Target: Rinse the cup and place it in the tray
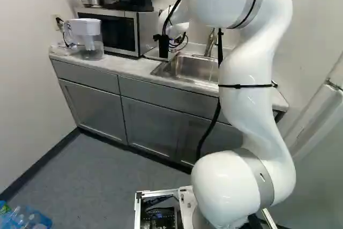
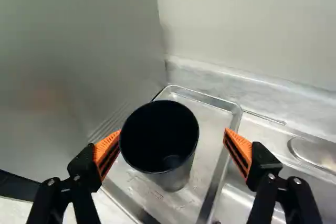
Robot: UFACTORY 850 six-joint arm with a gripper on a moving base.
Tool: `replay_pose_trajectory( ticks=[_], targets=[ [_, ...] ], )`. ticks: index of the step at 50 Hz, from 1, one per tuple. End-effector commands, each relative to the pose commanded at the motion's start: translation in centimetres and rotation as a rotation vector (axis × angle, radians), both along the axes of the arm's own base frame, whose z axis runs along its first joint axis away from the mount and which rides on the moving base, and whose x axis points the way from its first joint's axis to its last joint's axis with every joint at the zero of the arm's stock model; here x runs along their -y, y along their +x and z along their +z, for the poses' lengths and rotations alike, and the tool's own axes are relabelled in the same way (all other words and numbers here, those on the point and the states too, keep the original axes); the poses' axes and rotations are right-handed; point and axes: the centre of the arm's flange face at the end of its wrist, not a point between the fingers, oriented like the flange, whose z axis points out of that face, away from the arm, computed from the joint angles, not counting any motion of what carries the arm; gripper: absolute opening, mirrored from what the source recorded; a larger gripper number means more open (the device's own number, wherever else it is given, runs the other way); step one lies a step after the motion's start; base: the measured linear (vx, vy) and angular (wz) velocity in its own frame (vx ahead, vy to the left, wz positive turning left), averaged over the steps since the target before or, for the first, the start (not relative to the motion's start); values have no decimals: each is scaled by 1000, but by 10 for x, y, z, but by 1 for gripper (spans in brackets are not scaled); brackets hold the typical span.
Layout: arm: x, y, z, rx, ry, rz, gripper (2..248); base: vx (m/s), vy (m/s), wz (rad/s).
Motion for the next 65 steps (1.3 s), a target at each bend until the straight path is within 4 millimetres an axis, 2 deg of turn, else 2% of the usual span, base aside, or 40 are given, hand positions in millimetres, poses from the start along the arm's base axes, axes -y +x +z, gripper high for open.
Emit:
replay_pose_trajectory(
  ticks=[50, 65],
  targets=[
    [1, -8, 59, 93, 10, -1, 247, 0, 0, 0],
    [19, -13, 77, 119, 11, -26, 247, 0, 0, 0]
  ],
)
